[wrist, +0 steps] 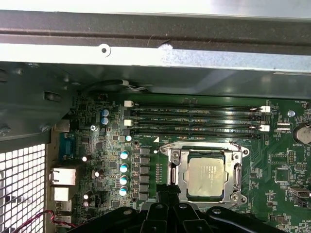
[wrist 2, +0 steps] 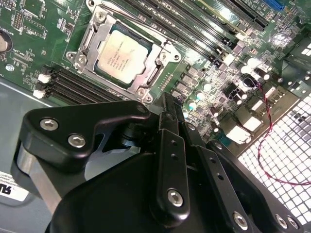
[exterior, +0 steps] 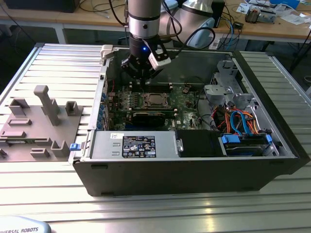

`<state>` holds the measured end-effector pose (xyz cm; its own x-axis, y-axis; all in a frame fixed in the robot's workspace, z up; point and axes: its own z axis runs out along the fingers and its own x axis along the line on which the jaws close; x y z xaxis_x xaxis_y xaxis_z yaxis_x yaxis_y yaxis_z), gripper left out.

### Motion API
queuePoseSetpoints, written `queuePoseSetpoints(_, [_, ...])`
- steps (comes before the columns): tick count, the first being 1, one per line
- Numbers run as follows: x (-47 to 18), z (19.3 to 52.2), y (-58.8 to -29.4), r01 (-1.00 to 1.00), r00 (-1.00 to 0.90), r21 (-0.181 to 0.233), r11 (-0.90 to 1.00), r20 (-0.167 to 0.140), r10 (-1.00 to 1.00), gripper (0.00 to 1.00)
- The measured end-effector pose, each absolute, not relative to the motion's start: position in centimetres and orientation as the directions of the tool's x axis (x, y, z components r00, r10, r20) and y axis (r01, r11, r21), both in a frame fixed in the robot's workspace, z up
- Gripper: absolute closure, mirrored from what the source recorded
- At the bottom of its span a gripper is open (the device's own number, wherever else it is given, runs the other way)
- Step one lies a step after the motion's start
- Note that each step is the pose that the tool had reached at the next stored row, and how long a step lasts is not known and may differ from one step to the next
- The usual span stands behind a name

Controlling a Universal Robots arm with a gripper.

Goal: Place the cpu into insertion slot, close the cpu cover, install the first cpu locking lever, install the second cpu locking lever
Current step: 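Install the first cpu locking lever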

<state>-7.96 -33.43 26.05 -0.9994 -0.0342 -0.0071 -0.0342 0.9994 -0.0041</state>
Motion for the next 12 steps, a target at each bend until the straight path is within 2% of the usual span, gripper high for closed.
queuePoseSetpoints(12, [-8.2, 26.04, -33.43, -0.034, -0.999, -0.004, 0.999, -0.007, -0.034, 0.89])
